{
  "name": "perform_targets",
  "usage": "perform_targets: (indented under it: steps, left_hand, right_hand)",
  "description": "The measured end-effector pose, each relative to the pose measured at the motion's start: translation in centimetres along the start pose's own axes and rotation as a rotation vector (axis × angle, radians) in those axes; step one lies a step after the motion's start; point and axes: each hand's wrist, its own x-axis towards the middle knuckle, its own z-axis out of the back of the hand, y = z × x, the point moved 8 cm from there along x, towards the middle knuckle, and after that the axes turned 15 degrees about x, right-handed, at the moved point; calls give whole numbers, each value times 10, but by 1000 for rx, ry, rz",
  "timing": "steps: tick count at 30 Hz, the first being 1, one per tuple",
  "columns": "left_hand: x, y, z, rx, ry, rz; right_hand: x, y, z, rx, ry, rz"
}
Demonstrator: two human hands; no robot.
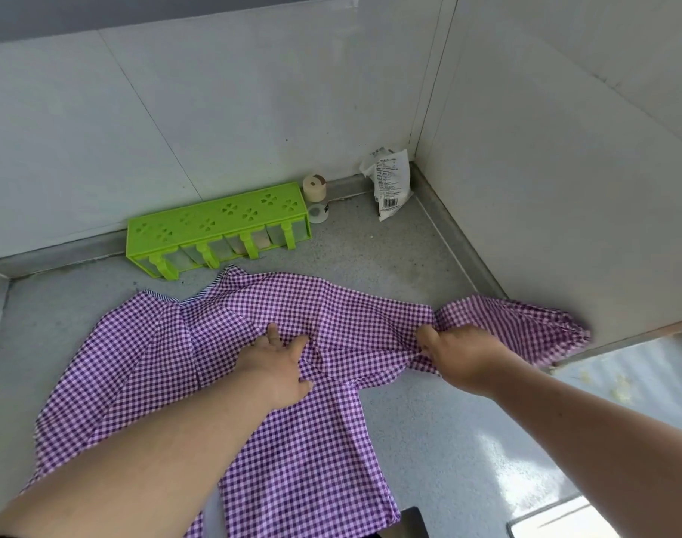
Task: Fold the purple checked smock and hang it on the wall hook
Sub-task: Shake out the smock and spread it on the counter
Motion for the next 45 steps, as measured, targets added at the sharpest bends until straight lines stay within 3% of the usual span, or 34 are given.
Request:
perform_targets:
  steps: [5,10,20,24,28,31,34,38,42,45]
  left_hand:
    - [-1,6,-5,-31,-25,-50]
    - [-9,27,-13,-156,-81,-132]
    - [-48,128,-74,-253,-197,39]
    - [-63,172,-115,-308,-203,133]
    - [-76,216,-148,-388,-222,236]
    - [-90,244,-176,-492,-209,314]
    - [-102,263,-205,-611,-181,354]
    - [-108,281,-239,-788,-131,405]
    - [-100,293,-268,-1076,-144,346]
    - [-99,290,-273,-1167,-51,284]
  right_hand:
    - [-1,-21,-4,58,213,-200]
    - [3,1,7,145,-5,-251]
    - [37,18,-1,47,108,-518]
    - [44,93,29,71,-105,-321]
    - [48,229,4,119,-7,53]
    - [51,315,-23,144,61,181]
    - [59,366,-46,161,115,164]
    - [70,374,-70,77,161,41]
    - [75,380,-78,-6,166,23]
    - [80,383,-81,-25,192,7]
